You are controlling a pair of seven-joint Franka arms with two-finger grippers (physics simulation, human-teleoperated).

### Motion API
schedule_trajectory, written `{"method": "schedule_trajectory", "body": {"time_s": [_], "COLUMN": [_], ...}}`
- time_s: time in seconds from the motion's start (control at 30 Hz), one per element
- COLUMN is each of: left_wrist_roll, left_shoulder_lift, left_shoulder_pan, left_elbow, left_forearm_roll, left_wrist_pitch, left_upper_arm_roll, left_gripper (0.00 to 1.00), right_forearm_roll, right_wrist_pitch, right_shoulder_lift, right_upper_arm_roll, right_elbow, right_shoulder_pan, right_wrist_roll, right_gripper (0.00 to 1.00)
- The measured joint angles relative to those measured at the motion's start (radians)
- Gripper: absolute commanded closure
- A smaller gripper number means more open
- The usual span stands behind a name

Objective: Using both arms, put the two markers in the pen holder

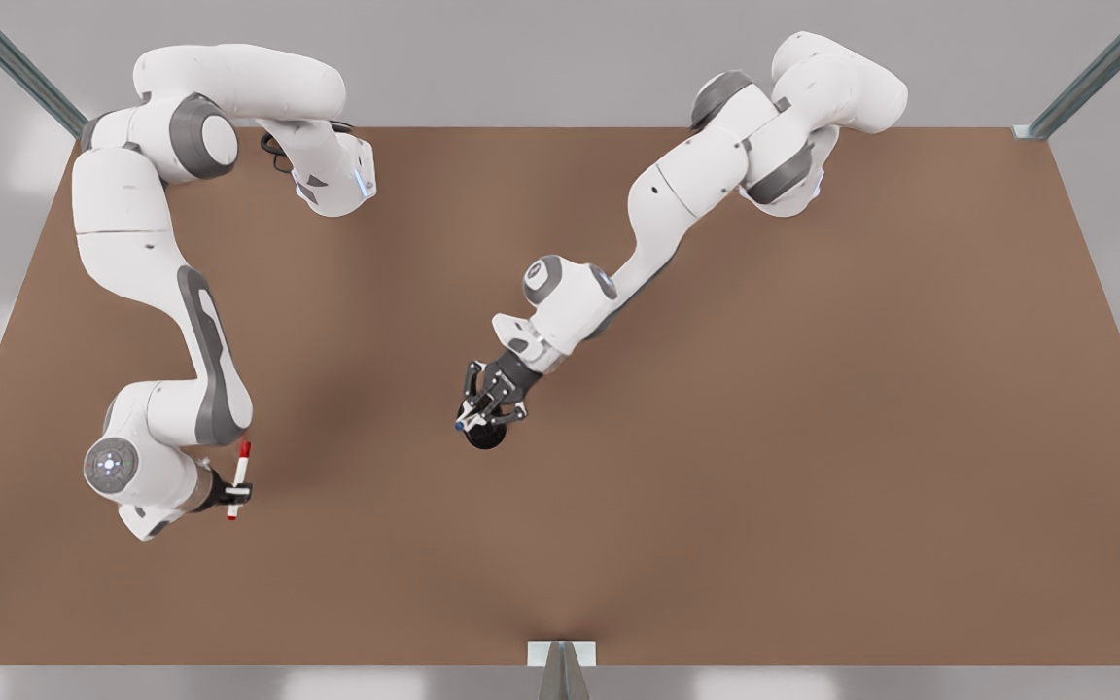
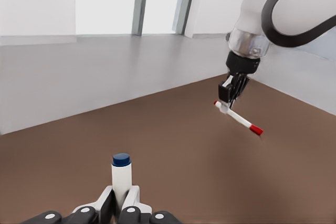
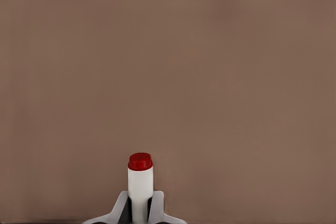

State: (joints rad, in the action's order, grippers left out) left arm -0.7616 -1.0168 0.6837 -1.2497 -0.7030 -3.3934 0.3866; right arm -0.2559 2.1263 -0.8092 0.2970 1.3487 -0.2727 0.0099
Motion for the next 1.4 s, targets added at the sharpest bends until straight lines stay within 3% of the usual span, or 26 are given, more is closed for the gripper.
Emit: {"method": "schedule_trajectory", "body": {"time_s": [0.03,0.2,0.33,0.4,0.47,0.53,0.67,0.73,0.77,0.83,0.9,1.03,1.4], "left_wrist_roll": [-0.003,-0.015,-0.024,-0.028,-0.032,-0.023,0.059,0.125,0.160,0.224,0.282,0.380,0.584], "left_shoulder_lift": [-0.001,0.022,0.181,0.201,0.225,0.273,0.438,0.532,0.595,0.747,0.819,0.794,0.760], "left_shoulder_pan": [0.001,-0.016,-0.317,-0.602,-0.802,-0.921,-1.059,-1.087,-1.053,-0.784,-0.662,-0.634,-0.622], "left_elbow": [-0.003,-0.046,-0.181,-0.169,-0.108,-0.057,0.004,0.014,0.020,-0.001,-0.050,-0.072,-0.075], "left_forearm_roll": [0.001,0.008,0.070,0.183,0.293,0.425,0.692,0.807,0.838,0.773,0.728,0.690,0.672], "left_wrist_pitch": [-0.004,-0.023,0.097,0.278,0.514,0.757,1.299,1.521,1.606,1.731,1.800,1.856,1.877], "left_upper_arm_roll": [0.000,-0.001,0.081,0.208,0.254,0.266,0.270,0.271,0.207,-0.192,-0.343,-0.392,-0.396], "left_gripper": [0.00,0.00,0.00,0.00,0.00,0.00,0.00,0.00,0.00,0.00,0.00,0.00,0.00], "right_forearm_roll": [0.000,0.000,-0.001,0.000,0.001,0.001,0.002,-0.001,-0.002,-0.005,-0.008,-0.013,-0.019], "right_wrist_pitch": [0.000,0.002,0.017,0.039,0.077,0.144,0.325,0.416,0.463,0.547,0.624,0.805,1.250], "right_shoulder_lift": [0.011,0.053,0.068,0.073,0.078,0.087,0.111,0.113,0.115,0.122,0.128,0.133,0.135], "right_upper_arm_roll": [0.017,0.131,0.241,0.304,0.404,0.470,0.510,0.515,0.520,0.539,0.559,0.572,0.563], "right_elbow": [-0.004,-0.021,-0.044,-0.042,0.004,0.088,0.210,0.241,0.261,0.287,0.319,0.431,0.640], "right_shoulder_pan": [0.000,0.000,0.003,-0.012,-0.073,-0.114,-0.115,-0.097,-0.090,-0.083,-0.081,-0.076,-0.019], "right_wrist_roll": [-0.001,-0.005,-0.006,-0.007,-0.009,-0.011,-0.016,-0.018,-0.018,-0.019,-0.018,-0.013,0.023], "right_gripper": [0.76,0.77,0.77,0.78,0.78,0.78,0.78,0.78,0.78,0.78,0.78,0.78,0.78]}}
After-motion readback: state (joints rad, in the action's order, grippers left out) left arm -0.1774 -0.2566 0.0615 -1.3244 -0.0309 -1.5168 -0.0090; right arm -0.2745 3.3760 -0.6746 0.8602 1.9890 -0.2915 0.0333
